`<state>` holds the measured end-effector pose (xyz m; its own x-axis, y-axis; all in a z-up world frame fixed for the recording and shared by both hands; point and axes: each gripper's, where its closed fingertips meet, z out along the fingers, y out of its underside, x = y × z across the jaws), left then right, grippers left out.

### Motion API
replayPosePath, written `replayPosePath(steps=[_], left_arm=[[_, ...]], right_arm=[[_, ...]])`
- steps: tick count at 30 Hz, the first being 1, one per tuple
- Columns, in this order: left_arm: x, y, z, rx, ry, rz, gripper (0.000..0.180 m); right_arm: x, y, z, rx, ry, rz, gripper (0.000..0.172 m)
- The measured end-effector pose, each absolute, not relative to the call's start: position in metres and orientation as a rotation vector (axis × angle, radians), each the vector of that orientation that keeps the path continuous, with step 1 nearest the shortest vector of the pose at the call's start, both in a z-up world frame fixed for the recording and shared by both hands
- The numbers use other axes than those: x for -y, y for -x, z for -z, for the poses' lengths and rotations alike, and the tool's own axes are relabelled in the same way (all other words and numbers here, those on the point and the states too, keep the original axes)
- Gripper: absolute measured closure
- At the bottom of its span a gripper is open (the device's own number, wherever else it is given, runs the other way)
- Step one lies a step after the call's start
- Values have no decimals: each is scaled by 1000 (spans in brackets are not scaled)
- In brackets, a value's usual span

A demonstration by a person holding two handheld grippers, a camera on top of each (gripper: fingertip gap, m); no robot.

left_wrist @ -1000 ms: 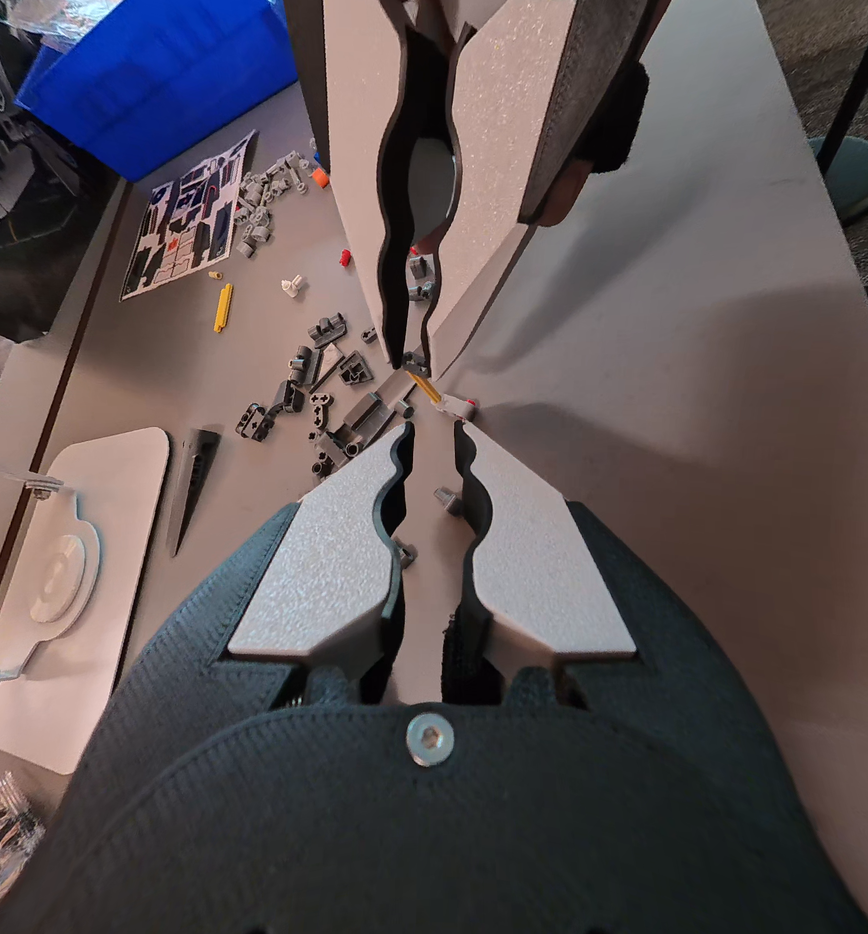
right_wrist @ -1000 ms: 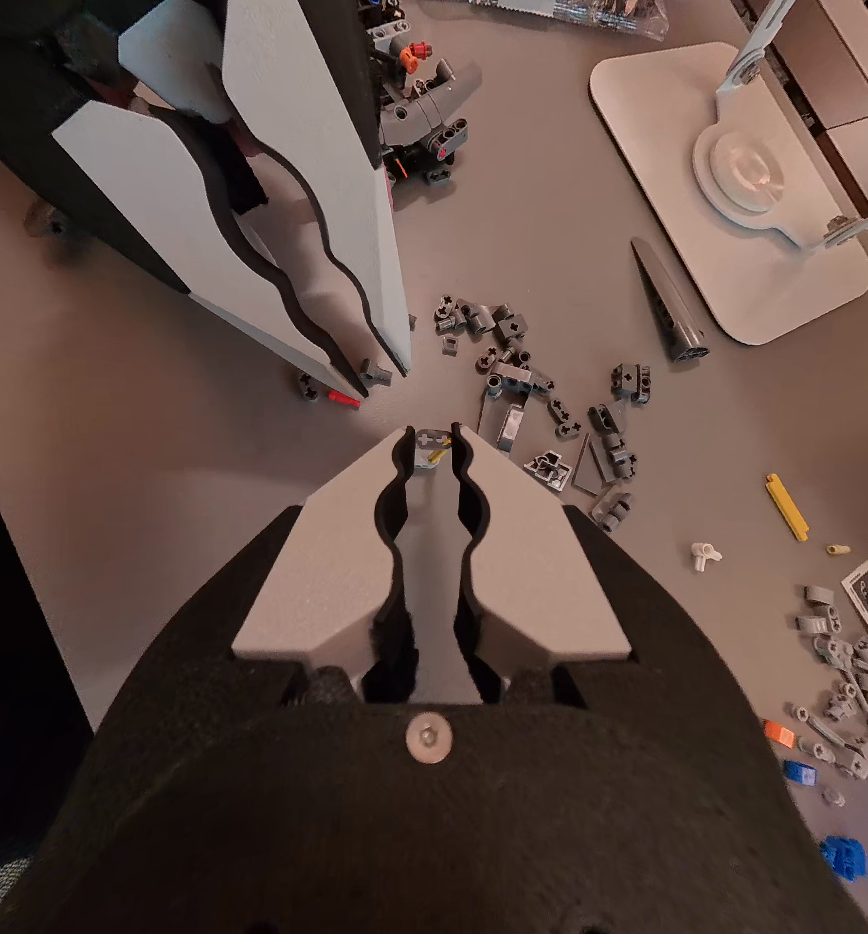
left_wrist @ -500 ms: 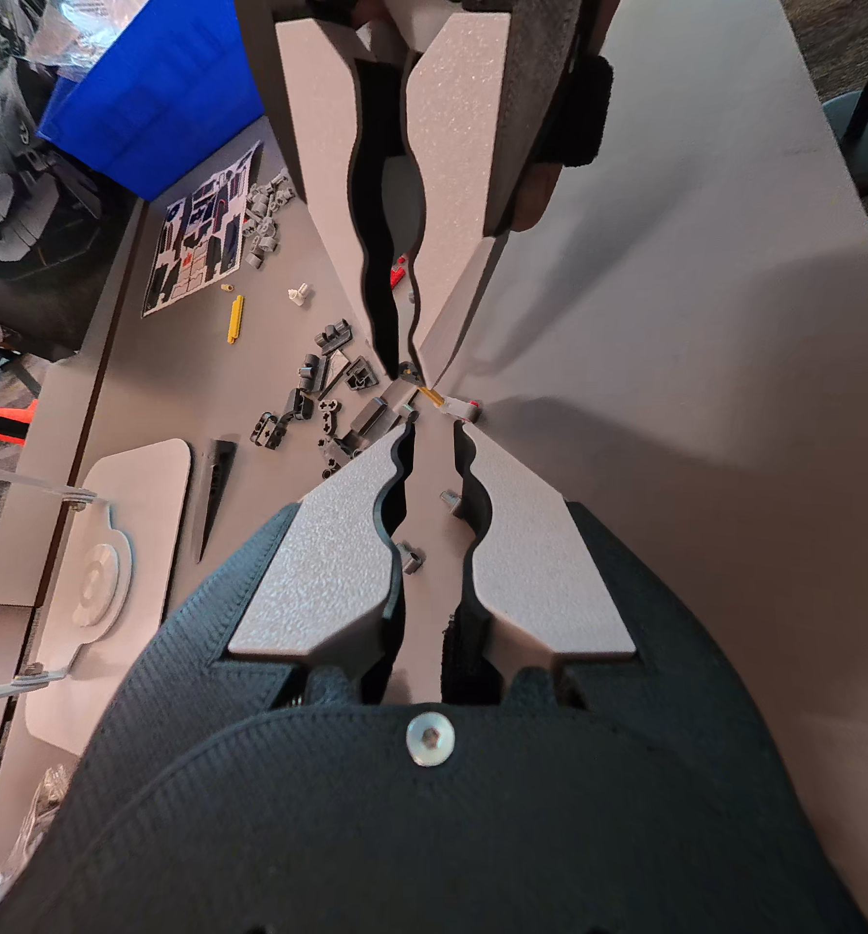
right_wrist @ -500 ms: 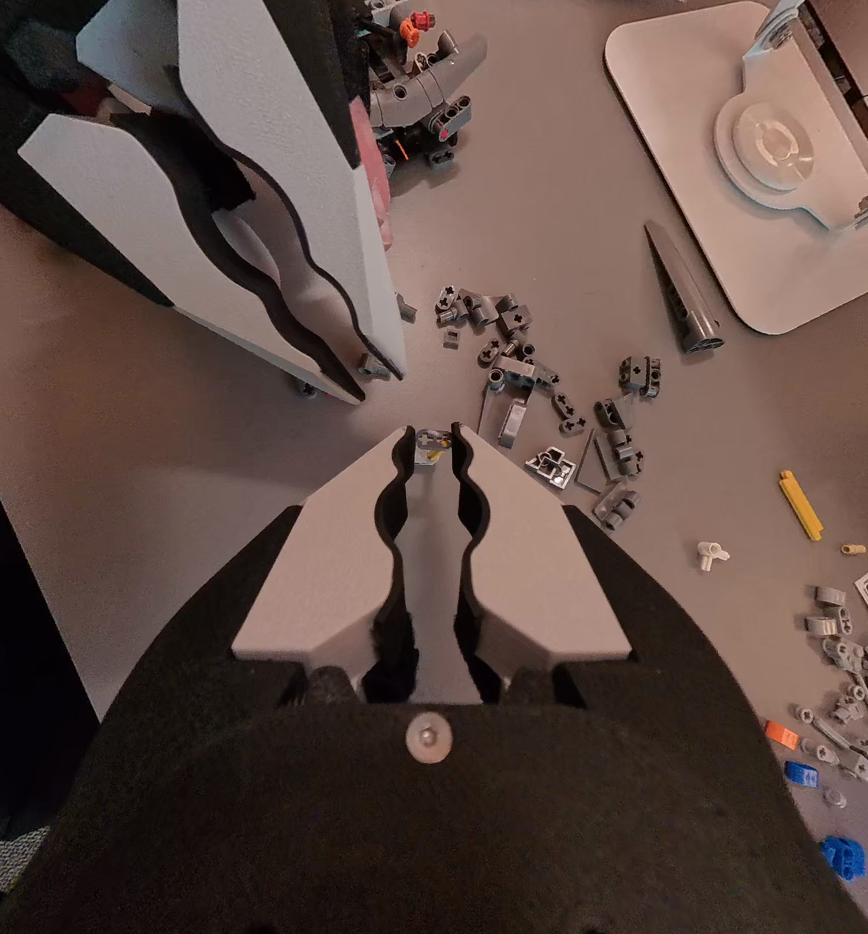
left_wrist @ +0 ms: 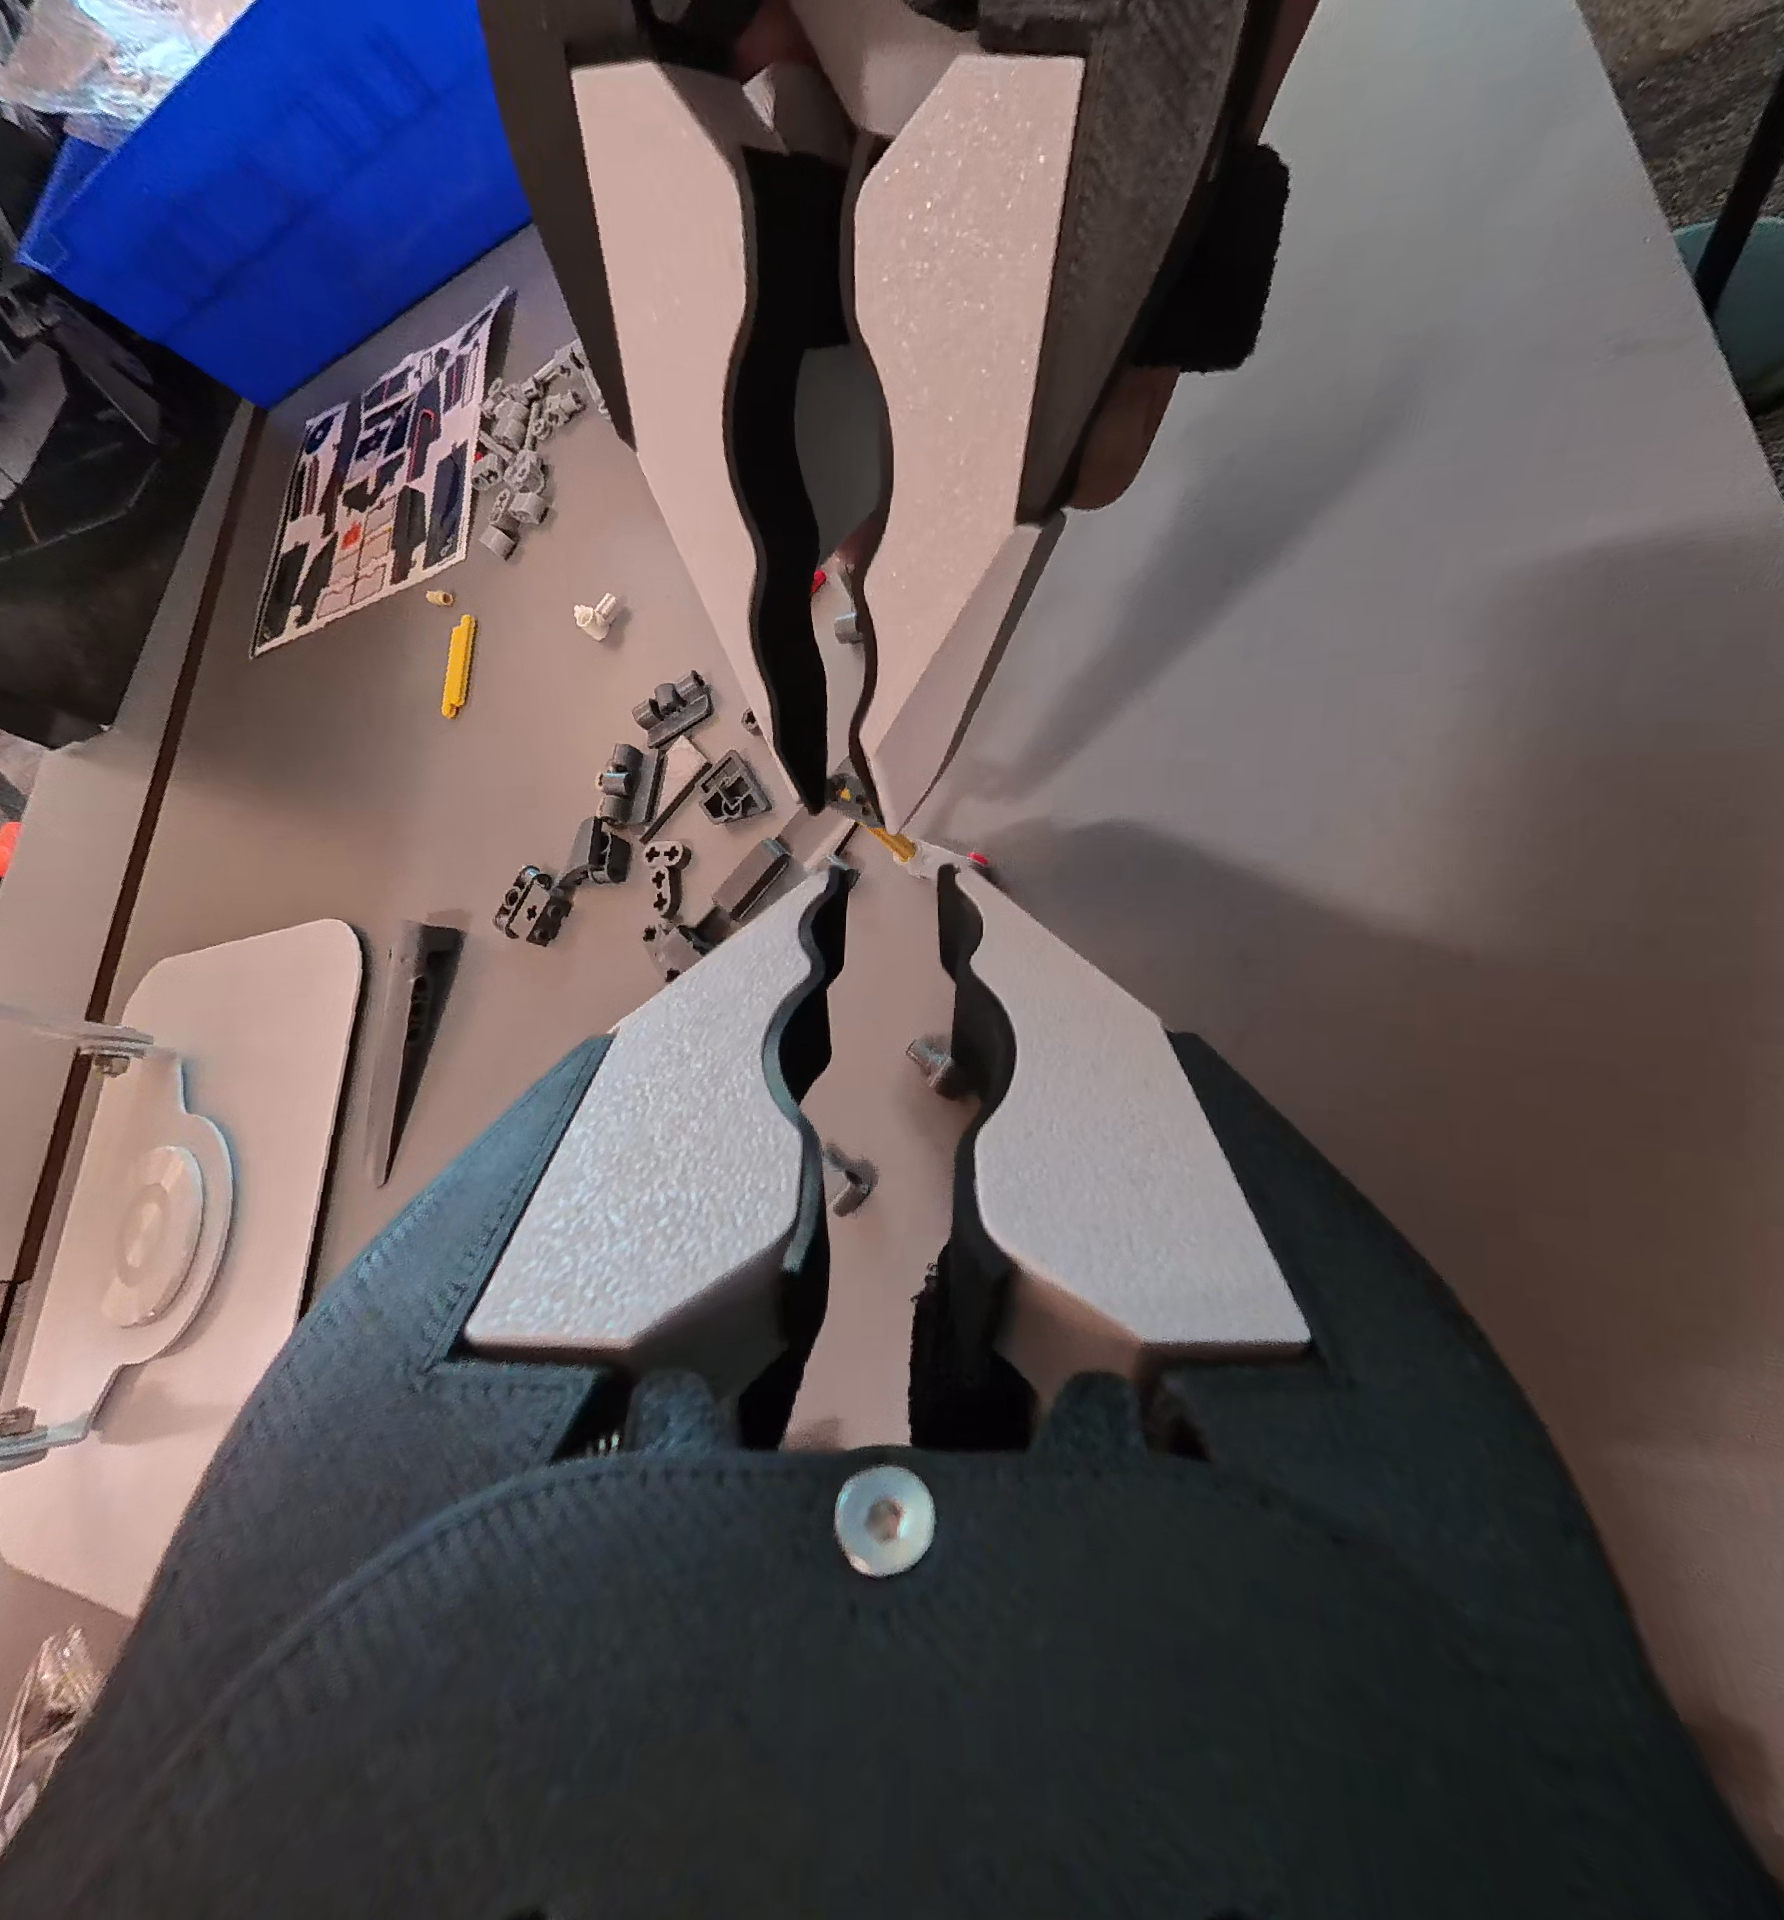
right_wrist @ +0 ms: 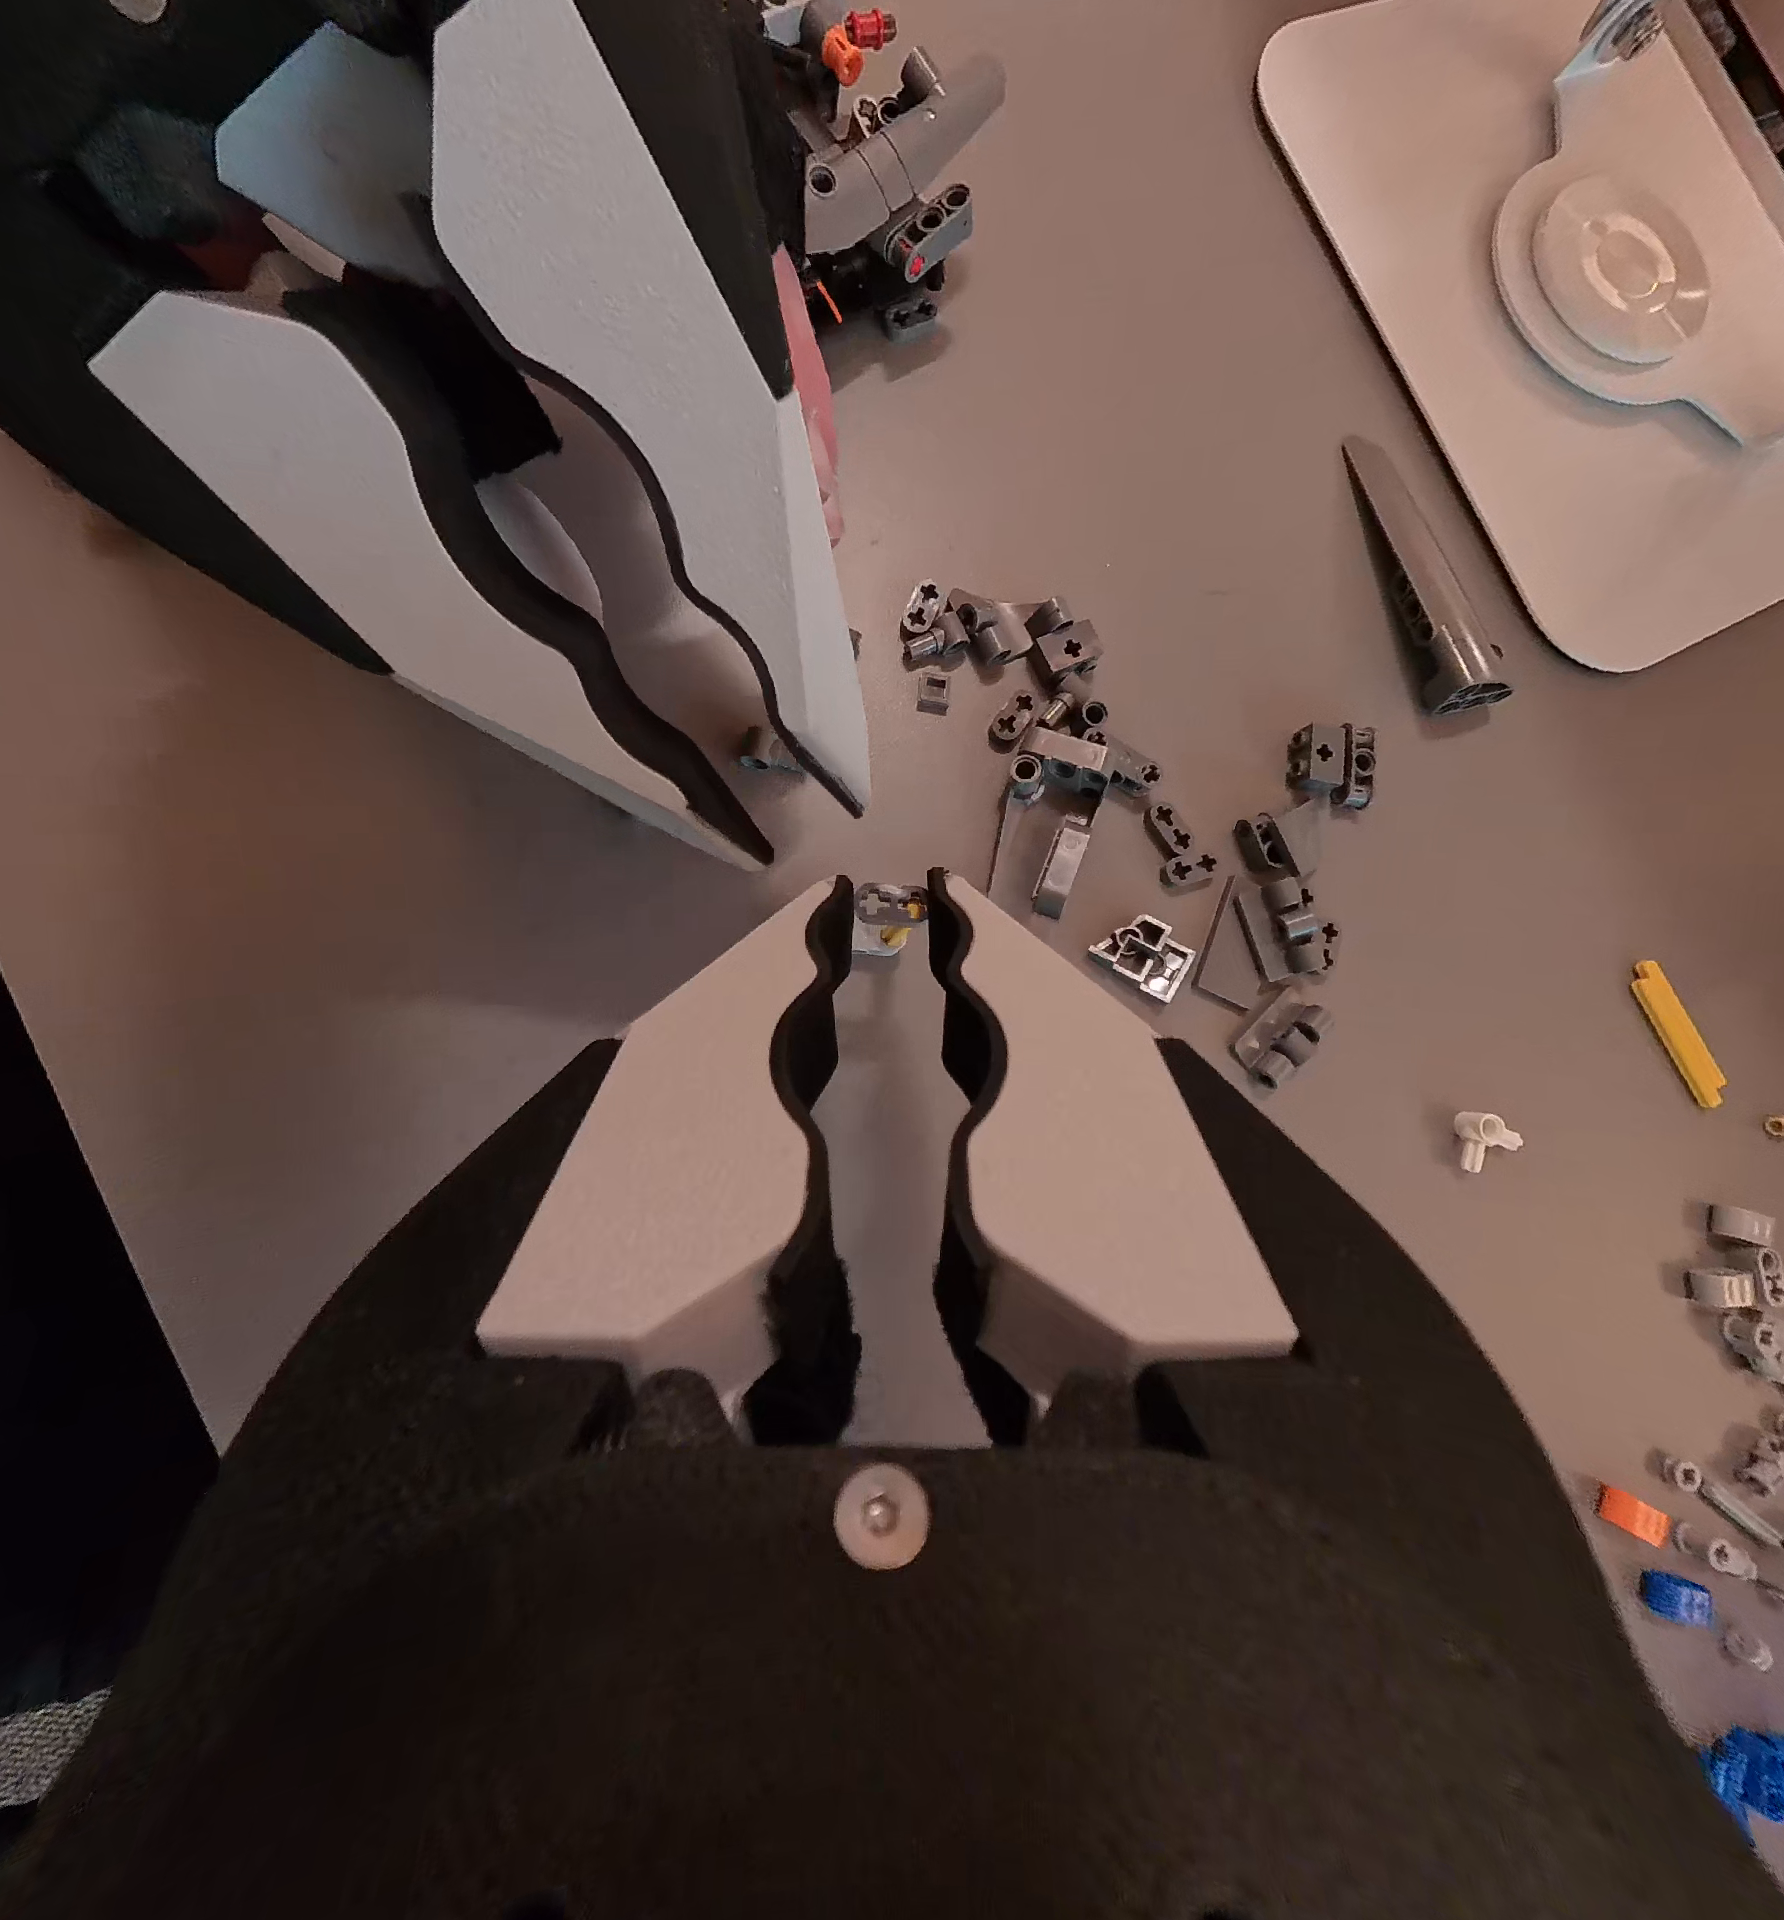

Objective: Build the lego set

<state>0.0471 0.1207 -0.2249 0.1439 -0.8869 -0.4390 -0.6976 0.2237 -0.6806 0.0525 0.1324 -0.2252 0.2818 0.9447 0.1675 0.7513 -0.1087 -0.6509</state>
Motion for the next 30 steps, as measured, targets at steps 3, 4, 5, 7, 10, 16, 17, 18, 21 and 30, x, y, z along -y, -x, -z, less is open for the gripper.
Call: replayPosePath(steps=[3, 4, 5, 7, 10, 16, 17, 18, 21, 30], left_arm=[[-121, -51, 223, -1602, 1517, 275, 163], [-121, -52, 222, -1600, 1512, 279, 164], [-122, -53, 221, -1598, 1511, 280, 163], [-123, -55, 219, -1594, 1500, 284, 163], [-121, -58, 216, -1610, 1462, 281, 161], [-121, -66, 215, -1673, 1391, 242, 162], [-122, -67, 216, -1687, 1388, 232, 164], [-121, -67, 217, -1703, 1383, 229, 164], [-122, -67, 218, -1745, 1351, 184, 165], [-125, -66, 225, -1822, 1307, 114, 162]], right_arm=[[-132, -53, 225, 1512, 1921, -405, 160], [-133, -53, 225, 1510, 1921, -409, 160], [-133, -53, 225, 1507, 1922, -414, 160], [-133, -53, 225, 1495, 1921, -423, 160], [-133, -54, 225, 1478, 1922, -446, 160], [-134, -55, 225, 1468, 1918, -455, 160], [-134, -56, 225, 1467, 1919, -460, 160], [-134, -56, 225, 1467, 1919, -466, 160], [-133, -55, 225, 1468, 1917, -482, 160], [-132, -53, 225, 1466, 1912, -508, 160]])
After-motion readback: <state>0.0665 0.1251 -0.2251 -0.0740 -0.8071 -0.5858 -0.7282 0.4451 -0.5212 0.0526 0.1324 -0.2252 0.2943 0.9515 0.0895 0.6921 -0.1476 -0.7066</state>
